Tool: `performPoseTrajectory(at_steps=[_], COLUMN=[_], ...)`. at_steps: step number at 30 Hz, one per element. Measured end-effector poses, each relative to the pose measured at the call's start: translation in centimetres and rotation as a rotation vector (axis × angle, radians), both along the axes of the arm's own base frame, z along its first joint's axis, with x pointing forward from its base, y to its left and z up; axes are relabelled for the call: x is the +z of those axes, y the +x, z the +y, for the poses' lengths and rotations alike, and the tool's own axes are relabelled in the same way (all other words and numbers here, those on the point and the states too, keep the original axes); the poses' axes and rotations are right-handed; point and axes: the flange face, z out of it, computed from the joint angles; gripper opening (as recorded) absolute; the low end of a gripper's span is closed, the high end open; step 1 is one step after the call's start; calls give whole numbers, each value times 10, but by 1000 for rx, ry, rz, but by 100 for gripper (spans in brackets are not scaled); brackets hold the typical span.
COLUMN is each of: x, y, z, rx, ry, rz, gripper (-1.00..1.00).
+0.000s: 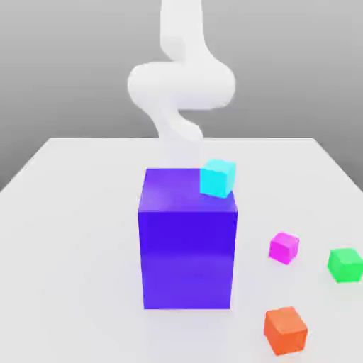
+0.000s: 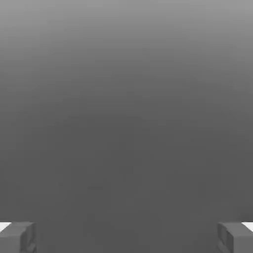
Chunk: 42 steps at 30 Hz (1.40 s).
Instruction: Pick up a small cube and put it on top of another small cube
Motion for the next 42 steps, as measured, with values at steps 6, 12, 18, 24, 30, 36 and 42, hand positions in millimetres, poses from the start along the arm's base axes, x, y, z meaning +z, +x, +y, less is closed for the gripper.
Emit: performPoseTrajectory(at_steps=[6,12,18,24,30,36,42], x=[-92,-183,-273,-358,-432,-491,-537], y=[32,35,12,-33,-93,-144,-146], z=[56,113,163,198,215,214,214], rx=[341,692,1058,1437,1827,2135,2150], ry=[-185,-355,-512,-654,-778,-859,-862], rz=[110,195,260,305,332,342,342], gripper=[0,0,0,0,0,0,0])
